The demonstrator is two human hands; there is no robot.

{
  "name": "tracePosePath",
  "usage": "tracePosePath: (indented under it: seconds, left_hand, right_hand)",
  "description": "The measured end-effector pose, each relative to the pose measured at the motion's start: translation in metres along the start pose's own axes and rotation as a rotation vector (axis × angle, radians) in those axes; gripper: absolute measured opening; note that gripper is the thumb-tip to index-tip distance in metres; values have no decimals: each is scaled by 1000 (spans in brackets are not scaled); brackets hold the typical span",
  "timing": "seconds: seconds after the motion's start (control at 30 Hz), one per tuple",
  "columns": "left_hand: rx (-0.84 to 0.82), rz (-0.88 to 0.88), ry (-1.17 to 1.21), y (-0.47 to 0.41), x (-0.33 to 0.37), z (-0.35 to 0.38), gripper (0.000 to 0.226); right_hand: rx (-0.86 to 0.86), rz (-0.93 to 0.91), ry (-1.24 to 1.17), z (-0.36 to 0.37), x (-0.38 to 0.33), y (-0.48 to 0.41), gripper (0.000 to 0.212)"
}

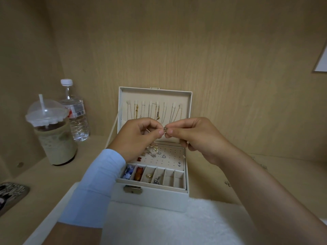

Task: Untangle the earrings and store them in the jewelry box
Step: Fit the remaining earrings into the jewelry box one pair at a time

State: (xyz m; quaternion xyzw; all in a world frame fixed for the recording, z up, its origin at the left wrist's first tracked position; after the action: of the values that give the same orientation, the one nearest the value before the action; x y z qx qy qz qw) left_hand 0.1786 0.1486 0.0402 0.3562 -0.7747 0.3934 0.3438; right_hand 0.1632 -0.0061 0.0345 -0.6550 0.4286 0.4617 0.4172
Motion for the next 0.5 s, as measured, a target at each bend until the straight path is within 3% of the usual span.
tracePosePath:
  seconds: [0.17, 0.33, 0.5]
  left_hand:
    - [15, -12, -33, 1, 0, 0, 5]
    - [23, -26, 41, 2, -1, 2, 9]
    - [31, -154, 151, 3, -20, 4, 13]
  right_hand:
    - [45, -68, 92, -1, -6, -4, 20]
    - [76, -199, 174, -3, -12, -6, 12]
    - [175, -166, 560, -20, 5, -9, 8]
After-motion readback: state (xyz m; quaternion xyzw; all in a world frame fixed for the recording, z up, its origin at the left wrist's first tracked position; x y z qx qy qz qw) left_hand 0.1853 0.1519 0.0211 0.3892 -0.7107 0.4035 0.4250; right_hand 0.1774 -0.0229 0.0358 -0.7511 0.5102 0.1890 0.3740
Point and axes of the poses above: each hand's wrist, its own y-axis away from the middle knuckle, its own z-axis out of the palm, x = y × z, the point moved 10 cm from there along -y, towards the middle knuckle, and after that the axes turned 11 degrees about -x, right-handed, at the moved point
